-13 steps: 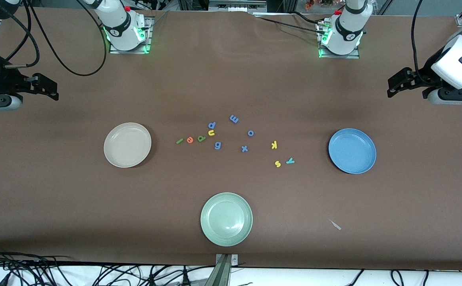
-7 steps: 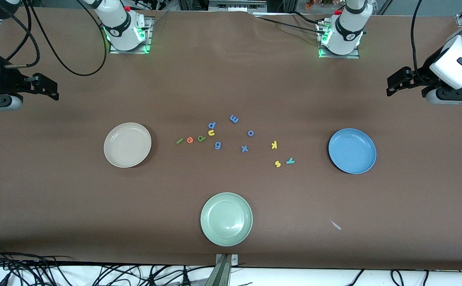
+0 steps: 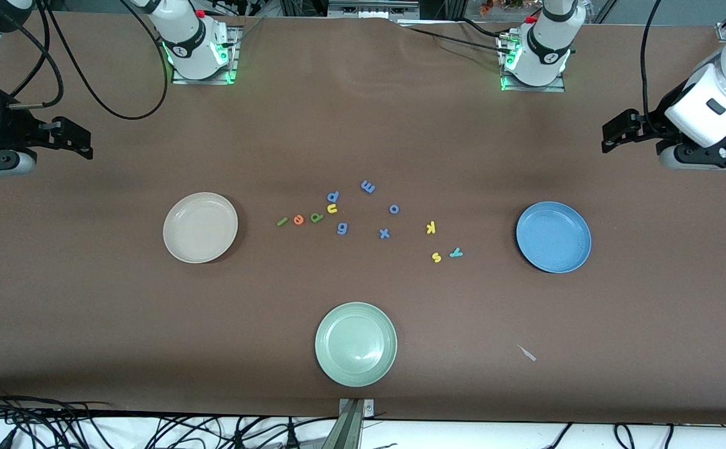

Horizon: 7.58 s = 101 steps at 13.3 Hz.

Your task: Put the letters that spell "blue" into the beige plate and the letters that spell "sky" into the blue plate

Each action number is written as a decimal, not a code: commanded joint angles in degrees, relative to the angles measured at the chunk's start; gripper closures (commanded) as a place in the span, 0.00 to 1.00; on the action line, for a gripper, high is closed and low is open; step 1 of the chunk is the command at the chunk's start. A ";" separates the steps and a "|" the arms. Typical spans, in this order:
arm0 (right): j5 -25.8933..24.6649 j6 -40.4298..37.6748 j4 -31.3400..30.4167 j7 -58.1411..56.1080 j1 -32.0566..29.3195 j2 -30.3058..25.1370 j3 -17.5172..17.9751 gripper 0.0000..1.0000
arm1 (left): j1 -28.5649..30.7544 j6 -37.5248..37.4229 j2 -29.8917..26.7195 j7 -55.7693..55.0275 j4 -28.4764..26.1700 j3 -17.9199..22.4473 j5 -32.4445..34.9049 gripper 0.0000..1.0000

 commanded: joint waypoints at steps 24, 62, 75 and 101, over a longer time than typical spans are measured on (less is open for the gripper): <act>1.79 50.17 -27.91 51.04 8.66 17.38 13.13 0.00 | -22.25 35.30 36.59 -30.81 -2.06 -0.42 -3.38 0.15; -15.98 46.58 -26.67 39.11 2.08 19.15 12.09 0.92 | -1.34 32.55 28.95 7.33 -15.83 1.69 8.84 0.92; -10.97 50.01 -20.00 65.97 4.17 27.23 20.96 0.38 | -4.49 30.46 29.73 8.91 -7.00 -9.64 9.02 0.00; -18.62 57.75 -21.67 75.93 7.35 31.46 20.70 0.99 | -8.01 58.44 38.00 27.20 -13.06 -9.65 16.84 0.24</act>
